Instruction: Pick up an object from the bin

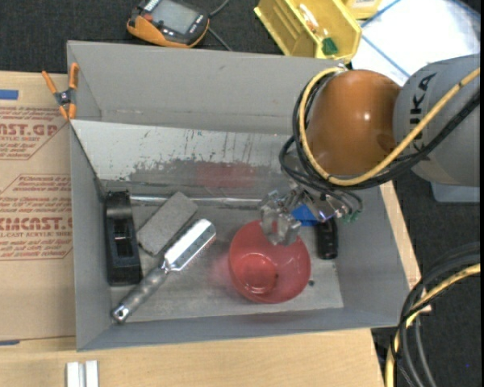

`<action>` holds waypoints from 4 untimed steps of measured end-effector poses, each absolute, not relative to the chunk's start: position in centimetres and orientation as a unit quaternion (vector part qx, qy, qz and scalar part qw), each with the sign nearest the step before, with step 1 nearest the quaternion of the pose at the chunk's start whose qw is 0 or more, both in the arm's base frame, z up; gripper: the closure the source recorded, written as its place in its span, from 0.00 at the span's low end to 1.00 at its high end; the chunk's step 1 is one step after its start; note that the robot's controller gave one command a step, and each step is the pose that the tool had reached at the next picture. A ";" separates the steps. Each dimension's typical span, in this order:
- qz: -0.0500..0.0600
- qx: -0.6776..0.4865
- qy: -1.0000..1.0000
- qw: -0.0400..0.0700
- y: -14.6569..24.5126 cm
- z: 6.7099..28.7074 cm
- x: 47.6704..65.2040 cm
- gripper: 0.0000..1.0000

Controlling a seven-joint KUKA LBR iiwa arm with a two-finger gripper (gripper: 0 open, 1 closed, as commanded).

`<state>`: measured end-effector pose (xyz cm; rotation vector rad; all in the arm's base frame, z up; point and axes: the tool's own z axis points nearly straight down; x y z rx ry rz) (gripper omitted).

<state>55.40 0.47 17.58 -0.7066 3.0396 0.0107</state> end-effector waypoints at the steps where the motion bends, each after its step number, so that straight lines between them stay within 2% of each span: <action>1: 0.003 -0.206 0.978 0.008 0.0 21.6 55.3 1.00; 2: 0.002 -0.356 0.934 0.012 2.4 16.5 51.3 1.00; 3: 0.002 -0.227 0.974 0.014 -4.0 19.8 59.2 1.00; 4: 0.007 -0.385 0.923 0.005 0.5 16.4 52.4 1.00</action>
Offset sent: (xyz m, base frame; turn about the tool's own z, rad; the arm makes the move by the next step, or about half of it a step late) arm -0.0479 0.0235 -0.0180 -0.2803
